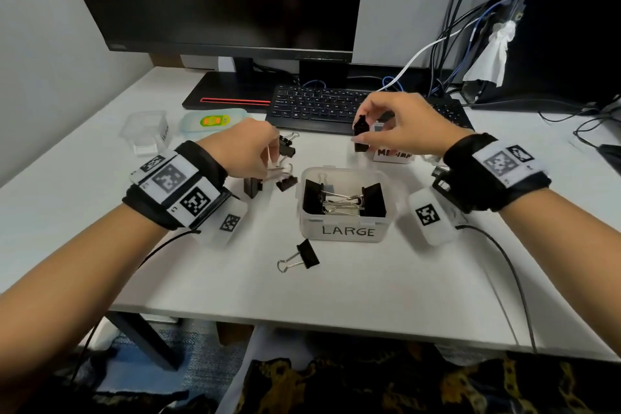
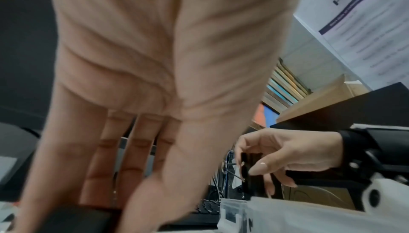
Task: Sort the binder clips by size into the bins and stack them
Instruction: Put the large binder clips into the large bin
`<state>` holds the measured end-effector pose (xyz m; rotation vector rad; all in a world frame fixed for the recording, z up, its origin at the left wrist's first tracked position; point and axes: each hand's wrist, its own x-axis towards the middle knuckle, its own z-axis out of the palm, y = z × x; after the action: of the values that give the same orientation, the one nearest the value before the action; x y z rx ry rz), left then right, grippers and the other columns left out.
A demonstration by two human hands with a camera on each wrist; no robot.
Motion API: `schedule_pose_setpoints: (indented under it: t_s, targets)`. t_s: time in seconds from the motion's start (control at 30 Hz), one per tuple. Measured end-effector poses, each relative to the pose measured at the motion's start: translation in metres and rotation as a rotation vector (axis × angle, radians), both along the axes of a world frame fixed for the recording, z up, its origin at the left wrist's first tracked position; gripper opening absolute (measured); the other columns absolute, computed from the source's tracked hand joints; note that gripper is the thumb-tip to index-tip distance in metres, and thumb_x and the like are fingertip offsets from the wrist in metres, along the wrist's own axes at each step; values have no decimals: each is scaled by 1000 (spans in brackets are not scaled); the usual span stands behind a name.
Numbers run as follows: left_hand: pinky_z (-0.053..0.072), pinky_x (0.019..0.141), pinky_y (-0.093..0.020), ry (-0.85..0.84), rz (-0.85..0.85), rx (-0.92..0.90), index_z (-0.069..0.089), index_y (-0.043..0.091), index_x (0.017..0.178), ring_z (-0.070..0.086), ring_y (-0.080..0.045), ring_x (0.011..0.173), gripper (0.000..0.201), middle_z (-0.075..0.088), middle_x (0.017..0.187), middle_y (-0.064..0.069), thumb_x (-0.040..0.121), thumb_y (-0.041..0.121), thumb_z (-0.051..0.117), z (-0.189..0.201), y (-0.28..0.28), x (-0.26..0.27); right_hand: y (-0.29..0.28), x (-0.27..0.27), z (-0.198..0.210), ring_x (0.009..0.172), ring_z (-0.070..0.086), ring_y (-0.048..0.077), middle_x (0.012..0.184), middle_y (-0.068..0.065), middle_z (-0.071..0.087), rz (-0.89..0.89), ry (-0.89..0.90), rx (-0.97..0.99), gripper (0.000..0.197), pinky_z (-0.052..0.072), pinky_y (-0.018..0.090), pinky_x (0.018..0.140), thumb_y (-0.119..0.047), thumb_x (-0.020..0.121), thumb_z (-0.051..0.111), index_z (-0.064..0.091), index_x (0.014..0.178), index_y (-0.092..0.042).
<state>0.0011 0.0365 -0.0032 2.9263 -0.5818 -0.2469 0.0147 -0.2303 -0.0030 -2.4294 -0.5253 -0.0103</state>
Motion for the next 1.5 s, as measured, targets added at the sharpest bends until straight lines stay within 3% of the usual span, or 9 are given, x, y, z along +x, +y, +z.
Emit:
schedule_pose_setpoints:
  t_s: [0.17, 0.27, 0.43, 0.53, 0.7, 0.83, 1.0, 1.2, 1.5]
  targets:
    - [50, 64, -29, 29, 57, -41, 60, 13, 105, 60, -25, 89, 32, 61, 104, -9, 78, -2, 67, -6, 5, 5, -4, -26, 10, 87, 75, 26, 103, 10, 65, 61, 315, 384, 19, 57, 23, 63, -10, 83, 74, 63, 99, -12]
    - [60, 61, -40, 171, 134, -30, 58, 11, 108, 64, -30, 82, 36, 54, 101, -8, 78, -1, 73, -11, 5, 3, -5, -34, 15, 87, 75, 25, 97, 3, 72, 59, 376, 478, 24, 54, 19, 58, -23, 78, 77, 61, 94, -15]
    - [54, 67, -28, 46, 43, 12, 70, 9, 83, 63, -21, 79, 13, 65, 92, -8, 75, 7, 79, -14, 8, 4, -8, -38, 18, 77, 75, 23, 100, 6, 72, 67, 203, 296, 17, 54, 25, 58, -20, 86, 73, 61, 95, -12]
    - [47, 68, -26, -78, -4, -50, 72, 14, 81, 61, -22, 84, 9, 65, 88, -4, 76, 13, 79, -5, 13, 7, -10, -43, 13, 69, 72, 9, 98, -4, 67, 131, -5, 75, 14, 54, 21, 58, -15, 87, 71, 60, 94, -18]
    - [52, 69, -14, -82, -170, -491, 72, 13, 87, 68, -7, 76, 14, 72, 81, 3, 76, 14, 80, 20, 1, -16, -11, -53, 1, 72, 67, 9, 103, -3, 56, 195, -146, -66, 9, 50, 14, 61, -14, 94, 60, 61, 101, -19]
    - [57, 79, -40, 59, -375, -557, 72, 10, 90, 71, -15, 82, 18, 75, 86, -2, 76, 18, 80, 24, -27, -40, -9, -53, -4, 72, 66, 12, 103, -5, 54, 208, -131, -97, 13, 46, 10, 61, -13, 95, 59, 59, 105, -21]
    - [56, 74, -40, 46, -460, -426, 73, 17, 90, 70, -12, 77, 14, 74, 82, 4, 78, 20, 80, 8, -44, -40, -9, -59, 1, 68, 69, 17, 102, -3, 57, 191, -48, -15, 24, 57, 27, 63, -21, 91, 66, 55, 112, -23]
    - [52, 81, -32, 46, -453, -387, 73, 19, 88, 68, -8, 79, 14, 74, 82, 8, 77, 21, 80, -1, -47, -45, -10, -69, 2, 70, 73, 21, 93, 5, 64, 191, 189, 109, 28, 61, 42, 68, -20, 89, 68, 55, 113, -19]
    - [54, 78, -32, 9, -434, -270, 76, 25, 90, 66, -3, 72, 10, 74, 81, 8, 81, 19, 76, -8, -49, -47, 0, -64, 3, 60, 69, 11, 83, -4, 71, 186, 156, -86, 18, 48, 18, 60, -21, 82, 76, 67, 98, -22]
